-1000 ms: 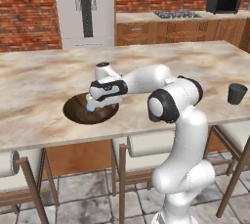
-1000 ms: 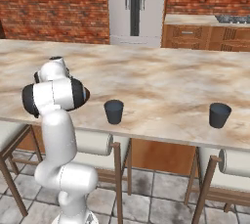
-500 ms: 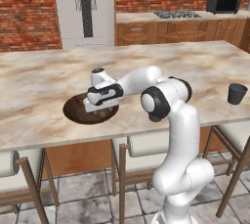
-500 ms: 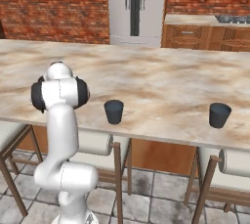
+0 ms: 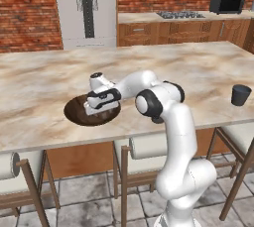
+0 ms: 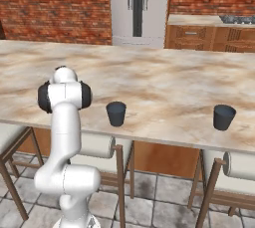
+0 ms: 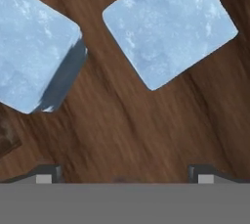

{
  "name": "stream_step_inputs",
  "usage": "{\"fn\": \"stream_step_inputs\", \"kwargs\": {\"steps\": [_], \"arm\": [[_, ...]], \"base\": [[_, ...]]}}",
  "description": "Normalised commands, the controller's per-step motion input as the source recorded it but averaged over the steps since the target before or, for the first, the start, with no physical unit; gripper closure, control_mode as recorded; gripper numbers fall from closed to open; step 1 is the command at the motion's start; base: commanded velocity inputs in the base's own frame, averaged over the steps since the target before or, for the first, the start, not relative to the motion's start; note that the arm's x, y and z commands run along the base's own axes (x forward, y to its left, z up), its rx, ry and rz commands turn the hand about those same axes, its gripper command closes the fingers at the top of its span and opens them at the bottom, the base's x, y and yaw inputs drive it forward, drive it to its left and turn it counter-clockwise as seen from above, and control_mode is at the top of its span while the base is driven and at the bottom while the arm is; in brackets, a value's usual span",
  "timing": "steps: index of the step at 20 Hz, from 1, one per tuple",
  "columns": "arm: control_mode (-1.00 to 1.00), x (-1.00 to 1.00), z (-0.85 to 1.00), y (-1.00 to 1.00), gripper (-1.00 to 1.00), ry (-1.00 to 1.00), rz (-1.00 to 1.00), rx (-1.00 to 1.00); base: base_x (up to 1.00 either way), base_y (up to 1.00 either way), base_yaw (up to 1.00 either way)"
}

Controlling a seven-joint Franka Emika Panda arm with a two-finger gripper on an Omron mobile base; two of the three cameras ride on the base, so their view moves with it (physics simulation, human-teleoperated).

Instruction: There are four ice cubes in the ice bowl. Place two ice cubes in each glass of water.

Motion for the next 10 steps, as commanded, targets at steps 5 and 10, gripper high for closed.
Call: {"fn": "stream_step_inputs", "kwargs": {"steps": [5, 10], "arm": [[-1.0, 0.26, -0.28, 0.01, -1.0, 0.01, 0.0, -0.01], [-1.0, 0.1, -0.24, 0.0, -1.0, 0.01, 0.0, -0.03]], "base": [[0.0, 0.0, 0.0], [0.0, 0.0, 0.0]]}}
